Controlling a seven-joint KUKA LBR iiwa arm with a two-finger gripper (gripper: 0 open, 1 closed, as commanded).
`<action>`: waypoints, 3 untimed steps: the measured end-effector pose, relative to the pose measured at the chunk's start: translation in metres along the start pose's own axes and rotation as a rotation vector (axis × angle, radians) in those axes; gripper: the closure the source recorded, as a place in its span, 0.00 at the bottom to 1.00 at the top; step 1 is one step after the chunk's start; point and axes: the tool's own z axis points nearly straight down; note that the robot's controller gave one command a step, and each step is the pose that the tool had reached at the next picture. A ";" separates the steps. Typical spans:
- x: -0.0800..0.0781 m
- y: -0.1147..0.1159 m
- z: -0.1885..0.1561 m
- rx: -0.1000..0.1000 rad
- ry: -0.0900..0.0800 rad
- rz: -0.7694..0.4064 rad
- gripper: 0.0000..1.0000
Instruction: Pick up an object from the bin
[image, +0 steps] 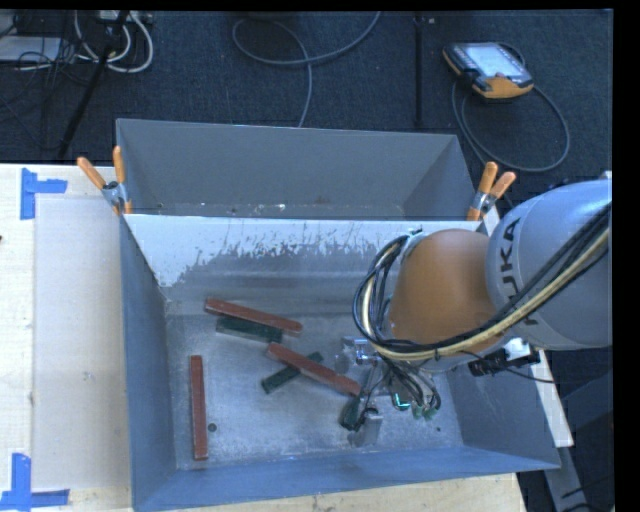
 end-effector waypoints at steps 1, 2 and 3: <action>-0.002 0.000 -0.004 0.000 -0.008 0.001 0.00; -0.027 -0.007 0.013 -0.002 -0.013 0.127 0.00; -0.045 0.007 0.048 -0.001 -0.010 0.248 0.00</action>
Offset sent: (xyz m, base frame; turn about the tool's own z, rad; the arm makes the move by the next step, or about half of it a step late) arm 0.0602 -0.0182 -0.0424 0.3010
